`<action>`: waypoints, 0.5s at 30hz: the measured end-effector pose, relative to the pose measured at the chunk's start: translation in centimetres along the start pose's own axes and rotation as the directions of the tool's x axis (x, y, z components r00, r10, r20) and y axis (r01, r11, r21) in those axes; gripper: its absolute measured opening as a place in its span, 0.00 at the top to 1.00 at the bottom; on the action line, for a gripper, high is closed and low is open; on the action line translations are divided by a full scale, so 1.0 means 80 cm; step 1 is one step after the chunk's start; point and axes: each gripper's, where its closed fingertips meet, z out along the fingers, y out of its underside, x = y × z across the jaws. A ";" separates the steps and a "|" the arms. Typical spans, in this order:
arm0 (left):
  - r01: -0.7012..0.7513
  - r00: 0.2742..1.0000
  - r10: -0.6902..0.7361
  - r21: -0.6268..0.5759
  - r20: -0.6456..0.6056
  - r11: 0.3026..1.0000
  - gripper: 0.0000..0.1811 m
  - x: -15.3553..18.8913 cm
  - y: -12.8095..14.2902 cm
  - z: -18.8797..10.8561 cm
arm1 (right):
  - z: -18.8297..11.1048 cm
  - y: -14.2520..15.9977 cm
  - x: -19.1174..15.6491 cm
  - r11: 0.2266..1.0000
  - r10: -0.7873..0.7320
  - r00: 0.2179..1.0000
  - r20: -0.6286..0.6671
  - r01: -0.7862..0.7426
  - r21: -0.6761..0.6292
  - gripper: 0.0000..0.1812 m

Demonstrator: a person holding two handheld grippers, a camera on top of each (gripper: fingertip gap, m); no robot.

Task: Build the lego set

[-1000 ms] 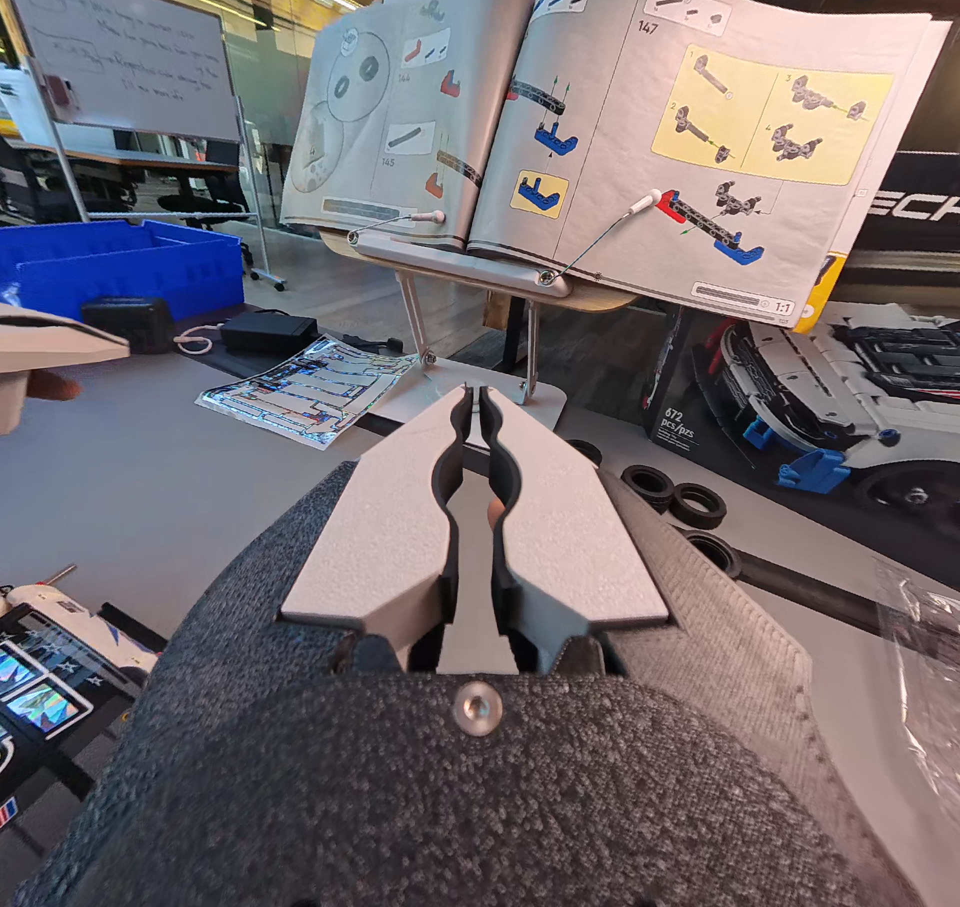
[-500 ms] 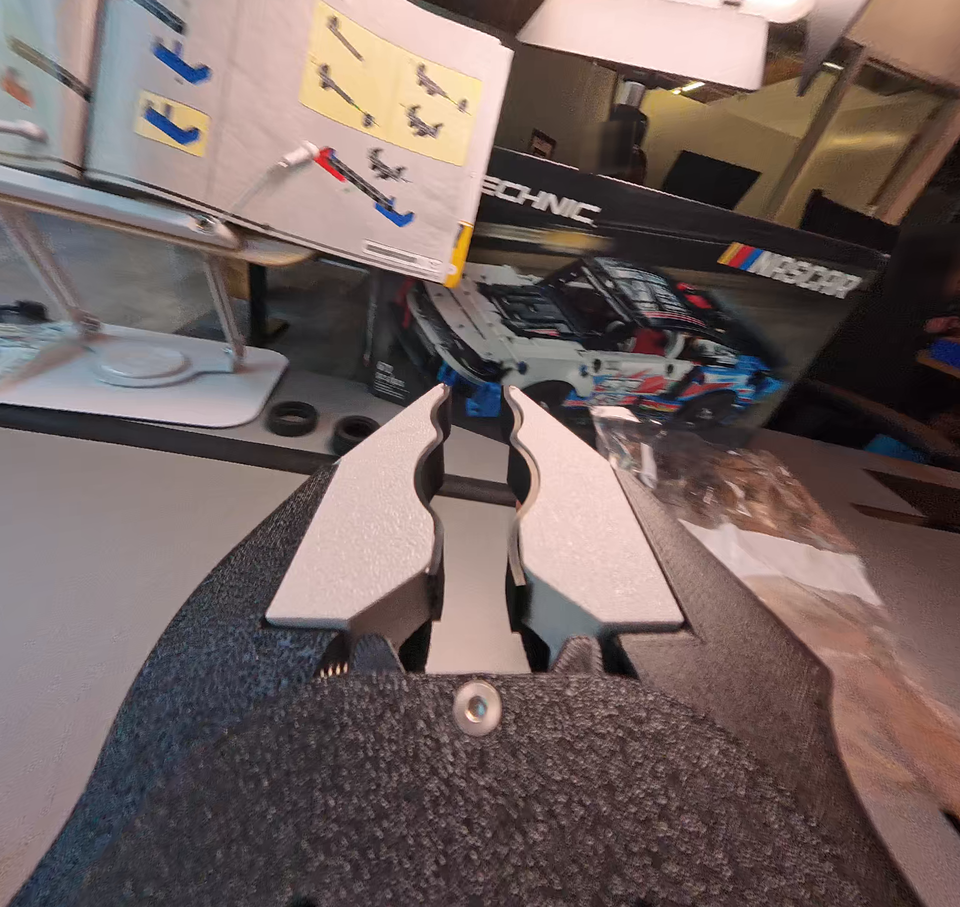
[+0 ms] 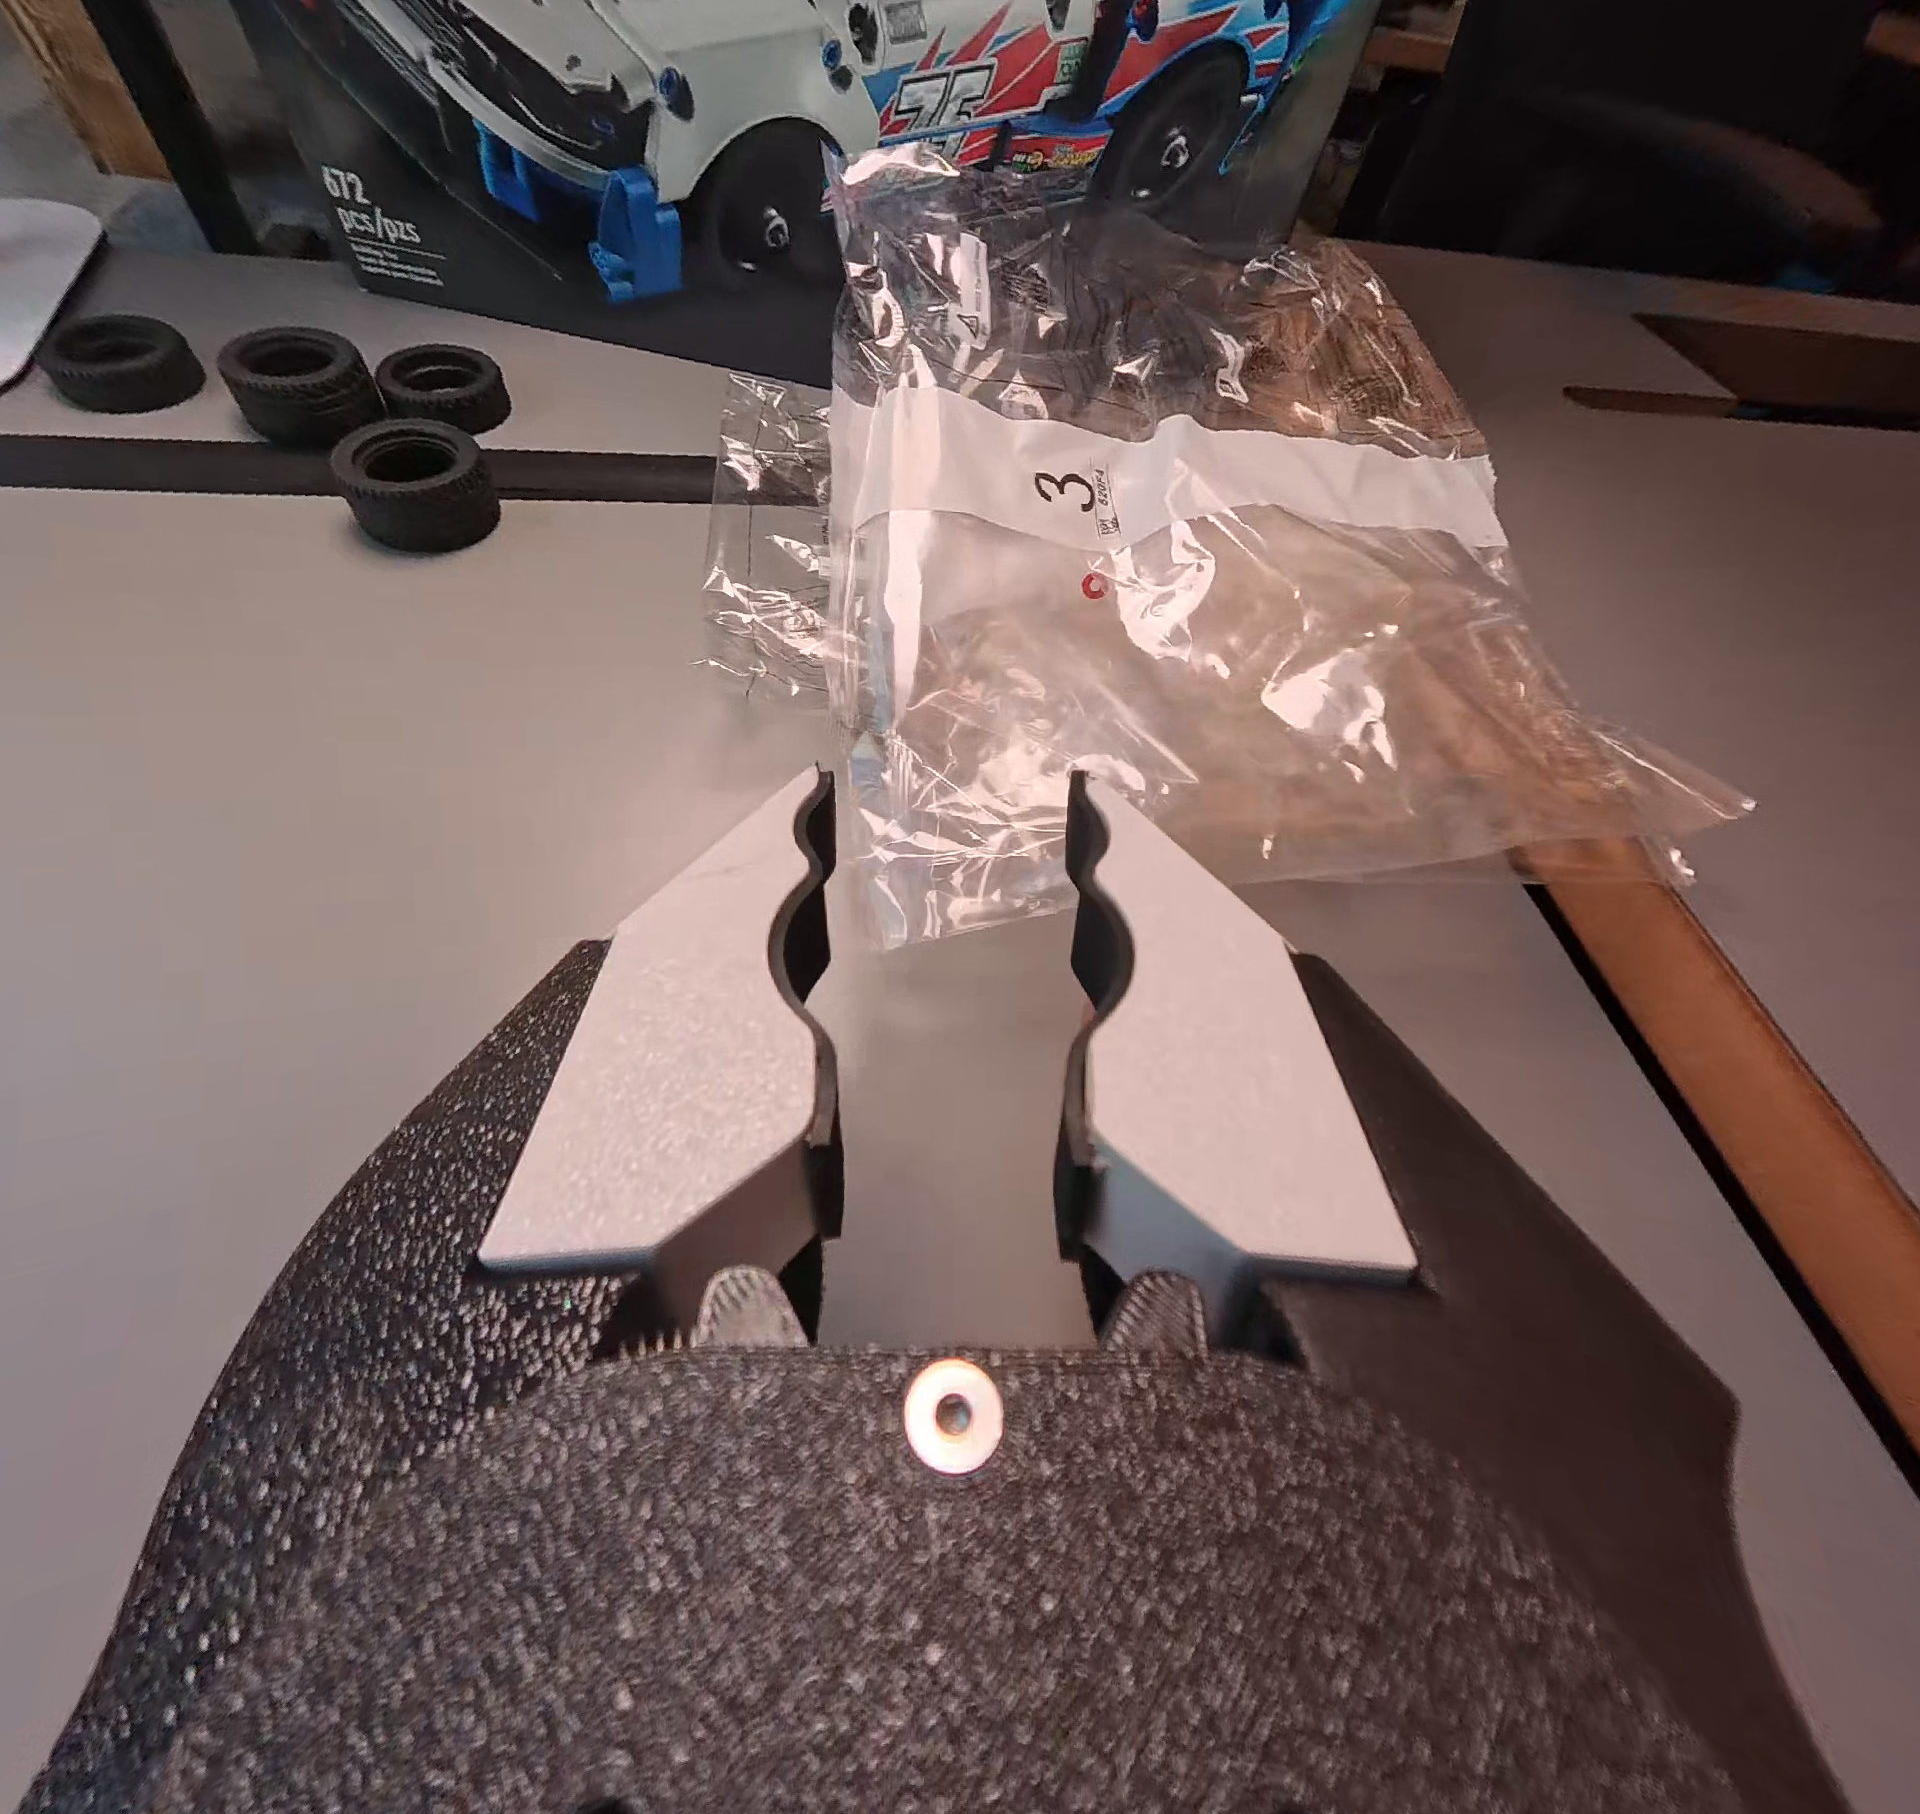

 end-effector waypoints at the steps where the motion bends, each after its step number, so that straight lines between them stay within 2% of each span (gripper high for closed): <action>1: -0.003 1.000 0.003 0.004 0.003 1.000 1.00 0.000 -0.002 -0.001 | -0.001 -0.002 -0.007 1.000 -0.007 1.000 0.016 0.006 0.012 0.76; 6: -0.018 1.000 0.018 0.025 0.025 1.000 1.00 -0.008 -0.014 -0.010 | -0.036 -0.056 -0.079 0.973 -0.055 0.977 0.206 0.007 0.229 0.77; 9: -0.018 0.999 0.017 0.027 0.049 0.999 1.00 -0.025 -0.021 -0.015 | -0.075 -0.082 -0.143 0.938 -0.086 0.928 0.362 -0.047 0.343 0.83; 12: -0.035 0.995 0.032 0.027 0.096 0.999 1.00 -0.061 -0.046 -0.026 | -0.099 -0.078 -0.200 0.938 -0.136 0.866 0.481 -0.043 0.343 0.85; 15: -0.060 0.985 0.054 0.029 0.163 0.998 1.00 -0.125 -0.091 -0.046 | -0.112 -0.069 -0.230 0.925 -0.235 0.827 0.511 0.029 0.379 1.00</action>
